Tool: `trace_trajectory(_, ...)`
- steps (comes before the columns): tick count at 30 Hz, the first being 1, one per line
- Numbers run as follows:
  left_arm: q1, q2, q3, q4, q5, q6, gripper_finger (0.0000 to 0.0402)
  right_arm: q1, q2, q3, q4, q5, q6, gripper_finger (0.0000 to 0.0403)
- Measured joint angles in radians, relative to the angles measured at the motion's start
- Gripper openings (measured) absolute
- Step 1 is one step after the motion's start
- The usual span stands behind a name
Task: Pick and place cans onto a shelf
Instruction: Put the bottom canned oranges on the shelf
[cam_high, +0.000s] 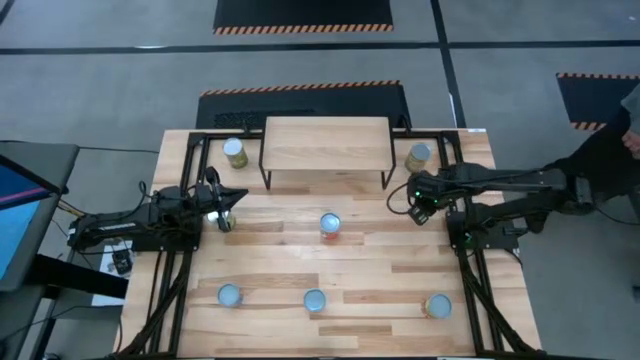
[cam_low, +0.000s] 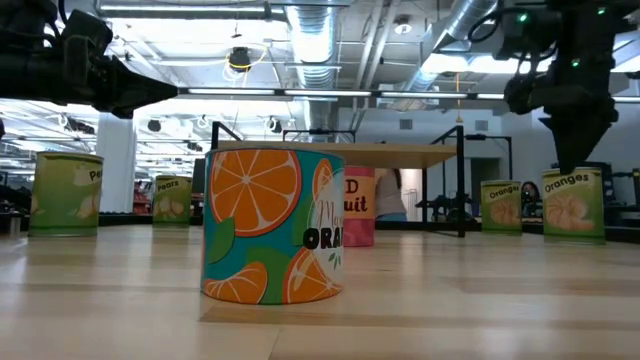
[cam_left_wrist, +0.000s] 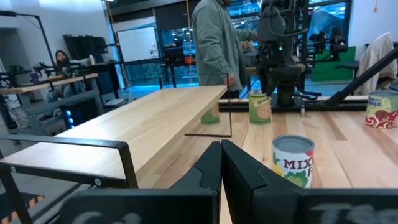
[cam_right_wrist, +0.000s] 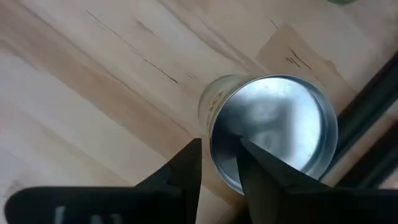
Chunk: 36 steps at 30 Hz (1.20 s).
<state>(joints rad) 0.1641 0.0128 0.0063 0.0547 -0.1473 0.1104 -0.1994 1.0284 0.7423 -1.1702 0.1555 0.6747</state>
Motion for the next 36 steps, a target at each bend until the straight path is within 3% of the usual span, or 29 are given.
trace_trajectory(5, 0.000, 0.000, 0.000, 0.000, 0.003, 0.000, 0.0000, -0.021, 0.038, 0.002, 0.000, -0.001, -0.025, 0.0122)
trace_trajectory(21, 0.000, 0.000, 0.000, 0.004, 0.001, -0.006, 0.0000, -0.026, 0.036, 0.006, -0.001, 0.009, -0.105, 0.0009)
trace_trajectory(36, 0.000, 0.000, 0.000, 0.000, 0.001, -0.030, 0.0000, 0.004, 0.040, 0.138, -0.120, 0.023, -0.173, 0.0004)
